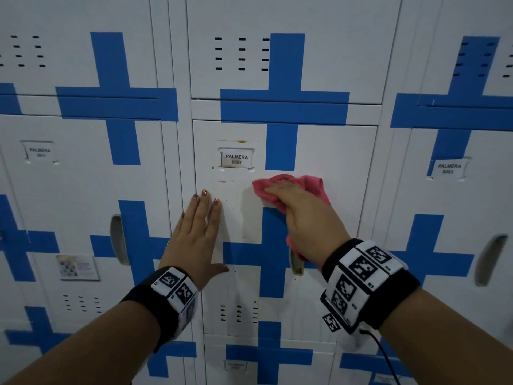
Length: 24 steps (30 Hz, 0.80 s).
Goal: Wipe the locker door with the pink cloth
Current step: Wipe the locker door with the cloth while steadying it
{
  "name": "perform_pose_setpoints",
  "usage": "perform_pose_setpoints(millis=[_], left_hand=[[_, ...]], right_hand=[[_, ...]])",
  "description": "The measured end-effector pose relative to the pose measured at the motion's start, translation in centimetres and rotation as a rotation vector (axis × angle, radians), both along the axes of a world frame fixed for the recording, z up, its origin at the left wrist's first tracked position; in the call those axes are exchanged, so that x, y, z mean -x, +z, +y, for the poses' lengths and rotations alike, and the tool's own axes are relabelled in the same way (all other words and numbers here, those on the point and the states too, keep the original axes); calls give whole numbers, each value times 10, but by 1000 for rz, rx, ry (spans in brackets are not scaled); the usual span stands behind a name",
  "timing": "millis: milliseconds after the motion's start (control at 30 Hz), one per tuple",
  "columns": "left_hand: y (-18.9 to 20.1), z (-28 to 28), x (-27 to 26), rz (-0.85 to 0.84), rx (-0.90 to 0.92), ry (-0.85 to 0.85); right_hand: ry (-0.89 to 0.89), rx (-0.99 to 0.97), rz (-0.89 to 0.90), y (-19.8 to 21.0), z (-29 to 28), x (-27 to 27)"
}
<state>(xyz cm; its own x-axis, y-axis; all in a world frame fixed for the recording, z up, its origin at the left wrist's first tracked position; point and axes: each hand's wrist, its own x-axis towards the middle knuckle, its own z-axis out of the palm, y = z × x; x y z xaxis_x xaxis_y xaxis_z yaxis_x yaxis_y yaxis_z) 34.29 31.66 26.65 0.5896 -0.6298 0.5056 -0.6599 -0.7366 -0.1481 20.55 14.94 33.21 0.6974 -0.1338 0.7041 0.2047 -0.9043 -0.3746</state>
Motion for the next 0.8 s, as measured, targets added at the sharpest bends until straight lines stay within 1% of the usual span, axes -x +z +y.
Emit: perform_pose_setpoints(millis=[33, 67, 100, 133, 200, 267, 300, 400, 467, 533, 600, 667, 800], left_hand=[[2, 0, 4, 25, 33, -9], [4, 0, 9, 52, 79, -25], [4, -1, 15, 71, 142, -57], [5, -3, 22, 86, 217, -109], [7, -7, 44, 169, 391, -297], [6, -13, 69, 354, 571, -520], [5, -17, 82, 456, 638, -602], [4, -28, 113, 792, 826, -766], [8, -32, 125, 954, 923, -840], [13, -33, 132, 1083, 996, -863], [16, -33, 132, 1175, 1038, -849], [18, -34, 128, 1228, 1065, -815], [19, -34, 122, 1277, 1101, -728]], right_hand=[[51, -188, 12, 2, 4, 5], [77, -307, 18, 4, 7, 10], [60, -319, 9, 7, 8, 14], [23, -285, -17, 11, 7, 16], [-11, -286, -66, 13, 2, 17], [21, -347, -43, 12, 5, 16], [36, -358, -22, 10, 7, 17], [69, -395, 47, 7, 18, 23], [107, -478, 101, 8, 23, 29], [136, -554, 133, 11, 25, 34], [180, -602, 147, 13, 24, 39], [218, -618, 156, 12, 24, 43], [205, -571, 175, 6, 24, 45]])
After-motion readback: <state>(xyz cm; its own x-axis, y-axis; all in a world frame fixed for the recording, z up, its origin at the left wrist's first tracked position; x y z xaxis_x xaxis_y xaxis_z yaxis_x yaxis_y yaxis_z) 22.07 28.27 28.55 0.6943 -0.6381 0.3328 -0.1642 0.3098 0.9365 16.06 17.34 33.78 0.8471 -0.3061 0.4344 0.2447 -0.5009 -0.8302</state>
